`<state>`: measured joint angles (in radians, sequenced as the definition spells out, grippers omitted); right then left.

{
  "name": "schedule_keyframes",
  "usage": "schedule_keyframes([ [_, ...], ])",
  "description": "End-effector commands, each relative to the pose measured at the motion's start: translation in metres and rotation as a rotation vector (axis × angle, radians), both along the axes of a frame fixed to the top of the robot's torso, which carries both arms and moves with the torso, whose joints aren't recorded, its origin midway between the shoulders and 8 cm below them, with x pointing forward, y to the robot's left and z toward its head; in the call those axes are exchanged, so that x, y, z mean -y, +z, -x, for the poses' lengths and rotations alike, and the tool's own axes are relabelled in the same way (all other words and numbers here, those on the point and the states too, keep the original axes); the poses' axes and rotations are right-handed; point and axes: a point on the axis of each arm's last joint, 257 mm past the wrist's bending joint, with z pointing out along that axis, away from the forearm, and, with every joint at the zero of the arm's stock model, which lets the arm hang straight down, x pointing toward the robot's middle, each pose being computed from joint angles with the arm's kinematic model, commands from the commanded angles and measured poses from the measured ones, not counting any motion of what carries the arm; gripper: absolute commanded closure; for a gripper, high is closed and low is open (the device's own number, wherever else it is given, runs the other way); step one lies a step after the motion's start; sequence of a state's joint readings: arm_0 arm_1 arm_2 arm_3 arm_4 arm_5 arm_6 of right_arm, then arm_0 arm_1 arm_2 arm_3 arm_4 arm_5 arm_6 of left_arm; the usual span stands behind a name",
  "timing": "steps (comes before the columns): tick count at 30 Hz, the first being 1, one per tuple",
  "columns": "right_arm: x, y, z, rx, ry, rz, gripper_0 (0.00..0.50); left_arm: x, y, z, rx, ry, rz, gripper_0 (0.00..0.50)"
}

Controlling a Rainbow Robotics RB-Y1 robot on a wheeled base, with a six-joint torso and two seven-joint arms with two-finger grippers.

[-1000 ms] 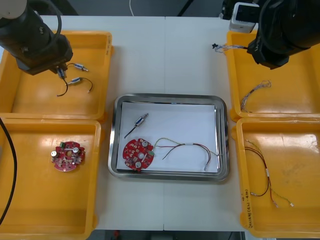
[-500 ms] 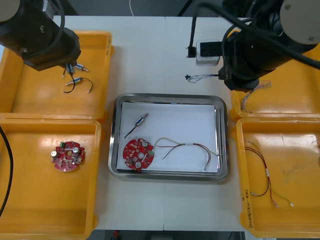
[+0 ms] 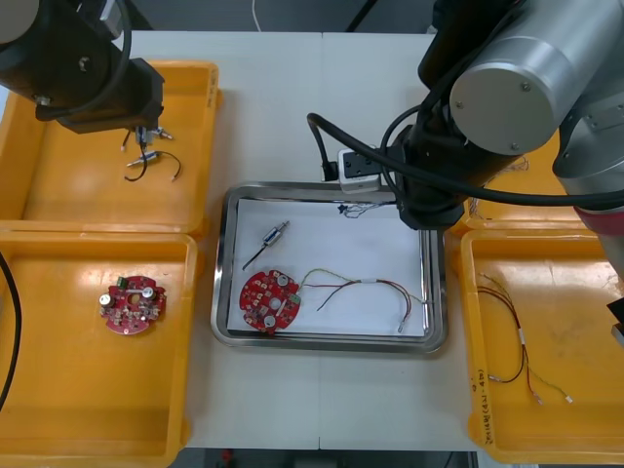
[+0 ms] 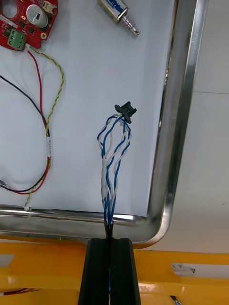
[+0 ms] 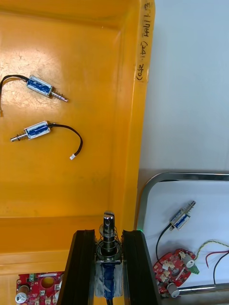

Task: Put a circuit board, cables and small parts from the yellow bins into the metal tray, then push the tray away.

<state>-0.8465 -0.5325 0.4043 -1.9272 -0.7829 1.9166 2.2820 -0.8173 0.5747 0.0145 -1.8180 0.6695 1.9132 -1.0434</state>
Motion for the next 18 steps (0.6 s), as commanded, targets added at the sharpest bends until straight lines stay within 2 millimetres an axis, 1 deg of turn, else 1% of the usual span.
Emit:
schedule_keyframes([
  [1,-0.005,-0.022,0.013,-0.045,-0.008,0.041,0.5,-0.009,0.006,0.005,0.022,-0.049,-0.073,0.498],
  [5,-0.01,-0.031,0.009,-0.032,-0.002,0.052,0.5,-0.012,0.007,0.003,0.028,-0.035,-0.075,0.497],
  [9,-0.013,-0.038,0.0,-0.02,-0.005,0.041,0.5,-0.017,0.006,0.002,0.029,-0.02,-0.087,0.5],
  [10,-0.015,-0.041,-0.004,-0.022,-0.012,0.024,0.5,-0.017,0.004,0.002,0.024,-0.023,-0.086,0.499],
  [12,-0.017,-0.042,-0.007,-0.023,-0.014,0.015,0.5,-0.017,0.004,0.002,0.024,-0.025,-0.087,0.498],
  [13,-0.018,-0.043,-0.013,-0.016,-0.017,0.005,0.5,-0.017,0.005,0.002,0.024,-0.026,-0.086,0.499],
  [17,-0.019,-0.048,-0.017,-0.011,-0.016,0.003,0.5,-0.015,0.005,0.002,0.025,-0.03,-0.086,0.496],
  [18,-0.02,-0.053,-0.017,-0.009,-0.011,0.014,0.5,-0.016,0.004,0.002,0.023,-0.029,-0.088,0.498],
])
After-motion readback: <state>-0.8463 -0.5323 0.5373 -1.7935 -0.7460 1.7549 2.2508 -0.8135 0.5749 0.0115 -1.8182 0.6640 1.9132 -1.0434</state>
